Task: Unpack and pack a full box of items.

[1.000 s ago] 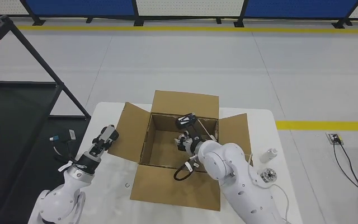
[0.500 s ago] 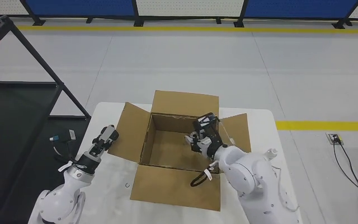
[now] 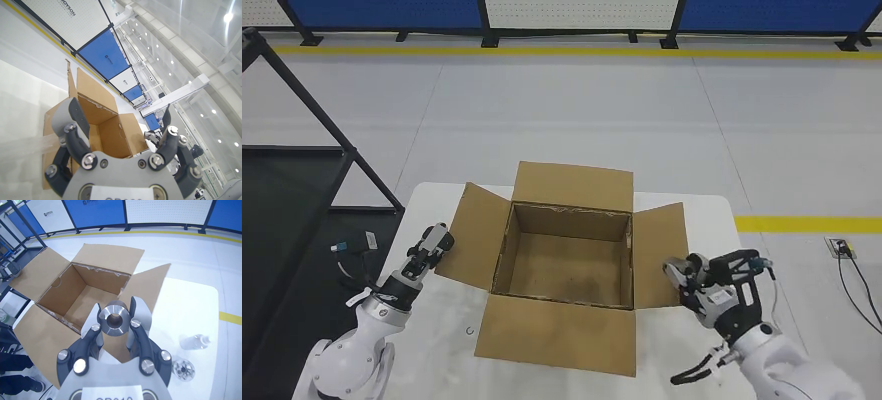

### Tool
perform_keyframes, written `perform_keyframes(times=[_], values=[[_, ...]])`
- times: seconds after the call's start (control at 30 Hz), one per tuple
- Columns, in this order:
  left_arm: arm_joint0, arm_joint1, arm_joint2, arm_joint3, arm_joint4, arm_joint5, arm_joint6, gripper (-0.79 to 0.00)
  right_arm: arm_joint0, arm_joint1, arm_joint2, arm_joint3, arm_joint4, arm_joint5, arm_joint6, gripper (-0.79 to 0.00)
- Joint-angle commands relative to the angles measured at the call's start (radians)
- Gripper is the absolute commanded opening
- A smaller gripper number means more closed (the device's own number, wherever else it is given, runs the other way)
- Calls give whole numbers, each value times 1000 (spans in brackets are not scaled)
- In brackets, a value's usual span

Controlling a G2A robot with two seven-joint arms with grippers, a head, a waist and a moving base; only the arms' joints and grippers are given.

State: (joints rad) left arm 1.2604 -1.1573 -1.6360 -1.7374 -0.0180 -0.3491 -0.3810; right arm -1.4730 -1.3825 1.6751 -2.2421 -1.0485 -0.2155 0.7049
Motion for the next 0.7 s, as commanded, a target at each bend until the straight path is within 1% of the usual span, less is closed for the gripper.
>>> perform_keyframes(times=[0.0,0.17,0.27,0.43,0.67], values=[[0,0,0,0,0,0,0,0,-60,3,64,-13,39,-22,-34,-785],[0,0,0,0,0,0,0,0,-171,10,174,-30,108,-68,-86,-785],[0,0,0,0,0,0,0,0,-203,16,203,-30,90,-83,-60,-785],[0,0,0,0,0,0,0,0,-202,27,183,-17,-29,-69,52,-785],[0,0,0,0,0,0,0,0,-202,27,183,-17,-29,-69,52,-785]])
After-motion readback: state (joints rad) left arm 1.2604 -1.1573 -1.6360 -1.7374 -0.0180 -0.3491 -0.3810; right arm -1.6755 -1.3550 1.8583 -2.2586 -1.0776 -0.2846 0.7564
